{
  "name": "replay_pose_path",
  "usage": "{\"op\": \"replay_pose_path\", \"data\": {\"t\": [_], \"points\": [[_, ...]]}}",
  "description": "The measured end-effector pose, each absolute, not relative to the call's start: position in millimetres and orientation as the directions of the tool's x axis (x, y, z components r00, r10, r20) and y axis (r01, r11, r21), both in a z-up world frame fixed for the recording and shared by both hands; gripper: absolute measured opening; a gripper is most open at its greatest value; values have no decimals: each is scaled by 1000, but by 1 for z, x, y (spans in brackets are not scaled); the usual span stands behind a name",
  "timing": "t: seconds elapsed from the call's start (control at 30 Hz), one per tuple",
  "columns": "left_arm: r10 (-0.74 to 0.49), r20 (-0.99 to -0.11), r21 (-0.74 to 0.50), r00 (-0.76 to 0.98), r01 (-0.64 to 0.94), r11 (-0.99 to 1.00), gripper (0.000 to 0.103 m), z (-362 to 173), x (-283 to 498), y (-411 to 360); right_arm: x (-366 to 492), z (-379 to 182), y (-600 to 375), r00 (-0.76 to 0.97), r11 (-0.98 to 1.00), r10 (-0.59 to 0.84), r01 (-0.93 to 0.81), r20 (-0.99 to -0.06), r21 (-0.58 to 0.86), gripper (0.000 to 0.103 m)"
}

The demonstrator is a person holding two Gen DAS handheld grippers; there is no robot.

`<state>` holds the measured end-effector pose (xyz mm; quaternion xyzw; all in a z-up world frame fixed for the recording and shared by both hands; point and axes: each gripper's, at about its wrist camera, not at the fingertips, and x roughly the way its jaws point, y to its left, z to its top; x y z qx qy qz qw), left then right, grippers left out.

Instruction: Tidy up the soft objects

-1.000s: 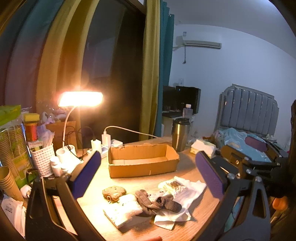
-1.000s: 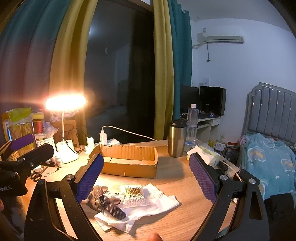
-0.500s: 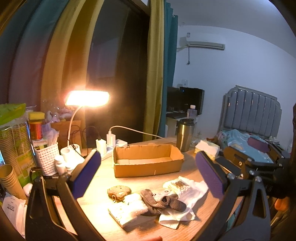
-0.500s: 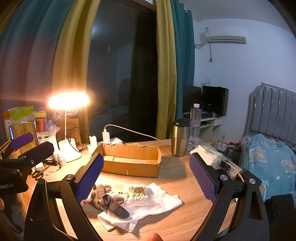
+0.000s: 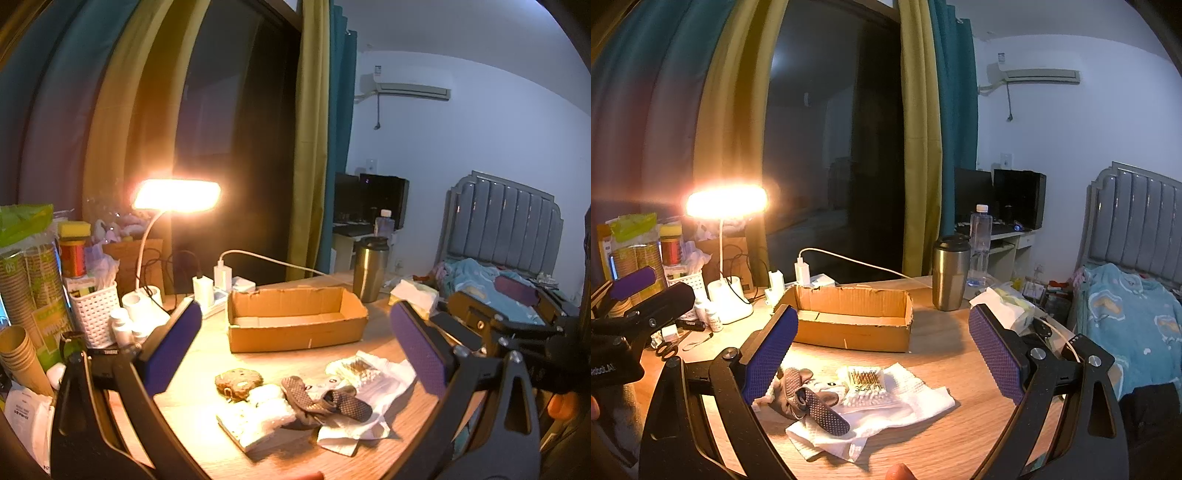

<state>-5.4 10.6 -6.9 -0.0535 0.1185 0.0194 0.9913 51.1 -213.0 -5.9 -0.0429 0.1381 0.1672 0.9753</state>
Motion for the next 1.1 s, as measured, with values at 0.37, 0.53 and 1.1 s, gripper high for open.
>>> {"op": "replay_pose_path", "data": {"t": [0.37,0.53,1.1], "points": [[31,-240,-111,970,-59,992,103,-7,-5,12,52,-6,-213,902,937,321,-346,-289,-39,95],[28,-240,-110,970,-56,992,103,-7,-4,13,52,-6,-213,902,938,320,-345,-290,-39,95],[25,-239,-113,971,-54,992,103,-8,-5,10,52,-6,-213,901,937,322,-347,-290,-36,95]]}}
